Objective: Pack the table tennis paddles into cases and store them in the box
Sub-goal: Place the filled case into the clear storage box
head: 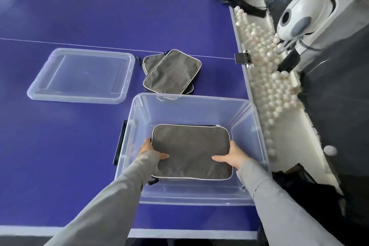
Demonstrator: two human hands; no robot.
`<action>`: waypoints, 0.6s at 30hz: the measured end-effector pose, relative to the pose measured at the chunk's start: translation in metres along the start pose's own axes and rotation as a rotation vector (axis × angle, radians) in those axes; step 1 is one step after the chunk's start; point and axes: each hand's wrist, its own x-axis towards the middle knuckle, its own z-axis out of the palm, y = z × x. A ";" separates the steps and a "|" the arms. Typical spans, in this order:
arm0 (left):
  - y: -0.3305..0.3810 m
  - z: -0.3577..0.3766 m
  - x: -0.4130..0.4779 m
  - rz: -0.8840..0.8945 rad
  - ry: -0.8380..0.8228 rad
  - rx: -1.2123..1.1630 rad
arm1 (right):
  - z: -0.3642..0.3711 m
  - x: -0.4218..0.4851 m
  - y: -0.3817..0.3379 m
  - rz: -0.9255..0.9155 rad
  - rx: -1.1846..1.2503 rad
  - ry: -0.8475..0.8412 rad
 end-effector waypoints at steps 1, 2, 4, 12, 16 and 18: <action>-0.001 0.001 0.004 -0.002 -0.001 0.022 | 0.002 0.003 0.000 0.009 -0.015 -0.009; -0.001 0.001 0.007 -0.001 0.002 0.057 | 0.004 0.008 0.002 0.017 -0.037 -0.009; -0.001 0.003 0.011 0.000 0.004 0.157 | 0.007 0.012 0.003 0.034 -0.106 0.004; -0.004 0.007 0.011 0.051 0.031 0.262 | 0.008 0.008 -0.001 0.099 -0.362 0.020; -0.004 0.009 0.008 0.072 0.031 0.291 | 0.011 0.003 -0.004 0.112 -0.401 0.051; 0.001 0.009 0.004 0.075 0.037 0.354 | 0.015 0.001 -0.008 0.101 -0.429 0.063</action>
